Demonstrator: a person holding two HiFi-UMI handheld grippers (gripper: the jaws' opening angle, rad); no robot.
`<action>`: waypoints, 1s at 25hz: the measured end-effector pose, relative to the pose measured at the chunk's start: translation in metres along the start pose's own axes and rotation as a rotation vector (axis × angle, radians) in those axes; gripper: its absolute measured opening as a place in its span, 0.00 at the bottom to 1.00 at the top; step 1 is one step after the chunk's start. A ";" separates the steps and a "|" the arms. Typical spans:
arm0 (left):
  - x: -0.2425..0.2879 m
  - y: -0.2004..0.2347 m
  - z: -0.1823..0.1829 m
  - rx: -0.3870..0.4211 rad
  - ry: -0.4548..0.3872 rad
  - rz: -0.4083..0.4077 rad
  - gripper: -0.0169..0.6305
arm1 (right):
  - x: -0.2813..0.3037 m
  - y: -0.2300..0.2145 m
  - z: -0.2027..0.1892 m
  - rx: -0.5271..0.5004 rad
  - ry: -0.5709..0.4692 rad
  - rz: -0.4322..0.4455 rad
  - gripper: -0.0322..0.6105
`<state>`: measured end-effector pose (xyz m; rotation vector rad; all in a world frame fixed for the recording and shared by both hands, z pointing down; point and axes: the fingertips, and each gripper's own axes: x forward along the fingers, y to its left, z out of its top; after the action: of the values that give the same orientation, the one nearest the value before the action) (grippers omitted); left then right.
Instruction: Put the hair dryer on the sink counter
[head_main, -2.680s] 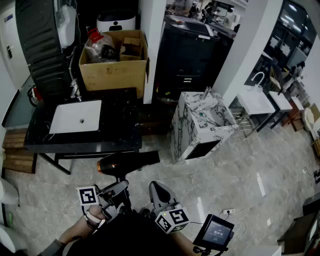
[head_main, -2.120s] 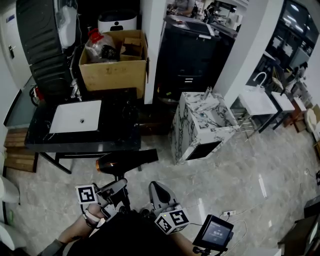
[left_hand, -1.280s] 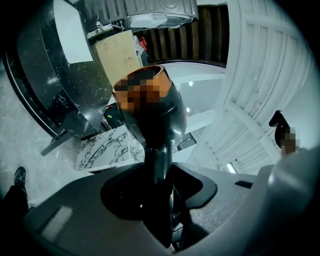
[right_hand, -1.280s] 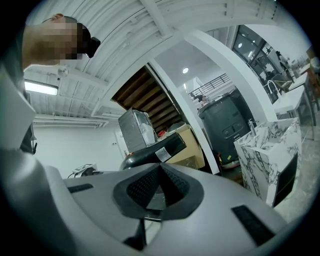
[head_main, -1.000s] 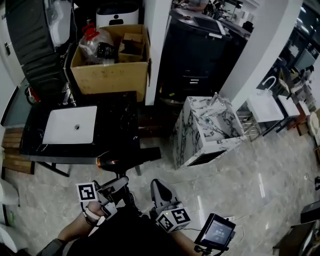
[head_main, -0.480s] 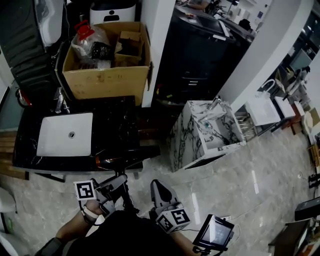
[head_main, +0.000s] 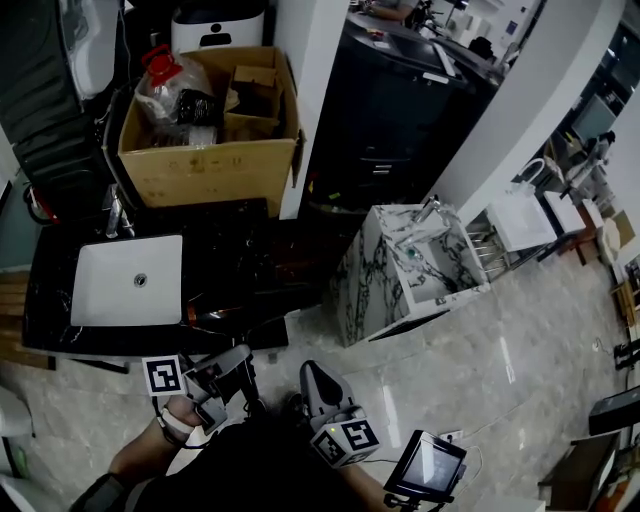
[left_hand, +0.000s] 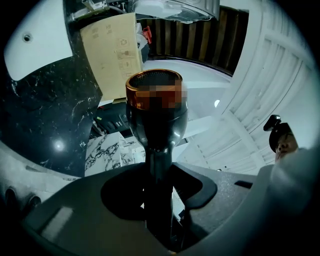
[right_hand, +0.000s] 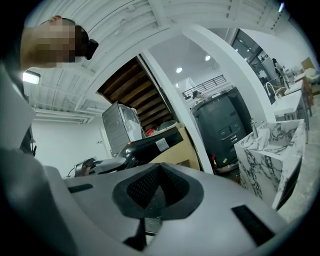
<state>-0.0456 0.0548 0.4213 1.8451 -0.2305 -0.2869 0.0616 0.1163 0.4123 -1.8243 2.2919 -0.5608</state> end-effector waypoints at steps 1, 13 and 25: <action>0.002 -0.002 0.004 -0.001 -0.003 -0.012 0.28 | 0.002 -0.001 -0.002 0.003 0.006 0.004 0.04; 0.032 0.004 0.055 0.008 -0.059 0.001 0.28 | 0.061 -0.028 0.012 0.028 0.020 0.071 0.04; 0.102 0.017 0.147 0.023 -0.127 -0.004 0.28 | 0.141 -0.085 0.029 0.087 0.082 0.134 0.04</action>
<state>0.0047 -0.1146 0.3890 1.8520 -0.3184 -0.4062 0.1138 -0.0409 0.4334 -1.6237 2.3796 -0.7141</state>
